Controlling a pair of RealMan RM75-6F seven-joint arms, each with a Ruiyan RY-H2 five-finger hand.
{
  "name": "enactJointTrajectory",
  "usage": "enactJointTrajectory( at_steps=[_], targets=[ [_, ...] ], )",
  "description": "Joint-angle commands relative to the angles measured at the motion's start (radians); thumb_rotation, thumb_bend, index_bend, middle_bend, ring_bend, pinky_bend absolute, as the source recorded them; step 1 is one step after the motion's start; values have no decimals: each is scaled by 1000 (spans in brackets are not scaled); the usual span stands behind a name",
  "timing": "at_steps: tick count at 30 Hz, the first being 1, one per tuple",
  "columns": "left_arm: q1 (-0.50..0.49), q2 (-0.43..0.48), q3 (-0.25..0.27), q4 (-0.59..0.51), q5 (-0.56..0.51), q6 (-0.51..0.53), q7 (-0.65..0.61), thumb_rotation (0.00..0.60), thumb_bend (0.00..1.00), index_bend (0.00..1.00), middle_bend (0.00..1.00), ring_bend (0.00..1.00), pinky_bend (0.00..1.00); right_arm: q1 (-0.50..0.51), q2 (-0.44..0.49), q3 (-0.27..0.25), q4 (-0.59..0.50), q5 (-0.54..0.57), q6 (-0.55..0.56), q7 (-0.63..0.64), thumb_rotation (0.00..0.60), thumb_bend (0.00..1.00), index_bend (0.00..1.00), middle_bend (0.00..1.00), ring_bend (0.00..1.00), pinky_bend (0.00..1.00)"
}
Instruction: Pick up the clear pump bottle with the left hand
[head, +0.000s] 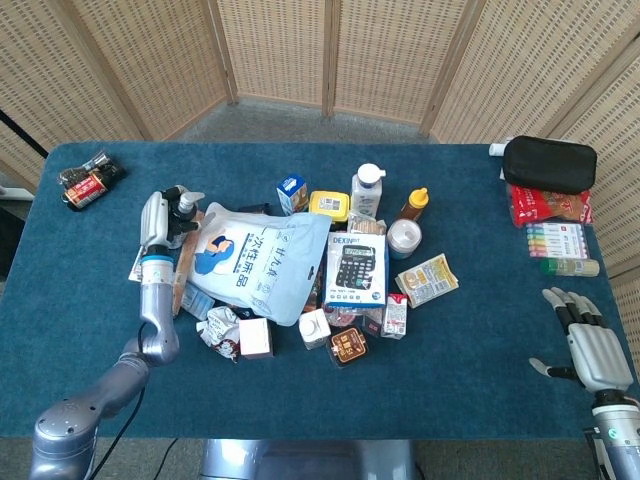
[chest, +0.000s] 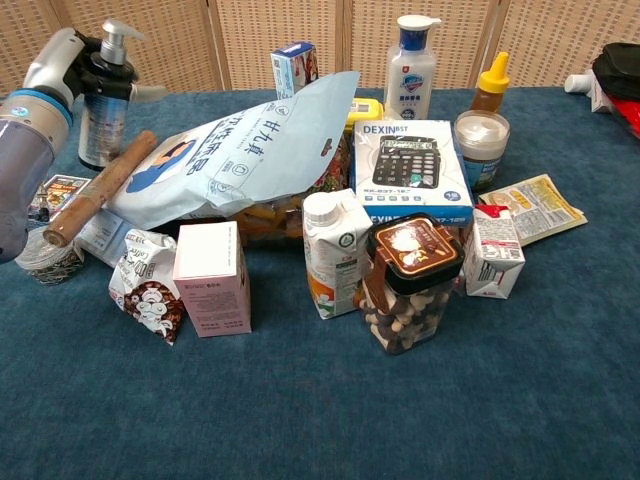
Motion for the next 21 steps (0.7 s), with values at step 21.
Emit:
enactJointTrajectory(
  at_steps=[21],
  targets=[
    [245, 510, -136, -889, -60, 302, 287, 600, 135, 869, 928, 814, 702, -1, 6, -15, -49, -58, 29, -38, 598, 0, 0, 0, 0, 0]
  ],
)
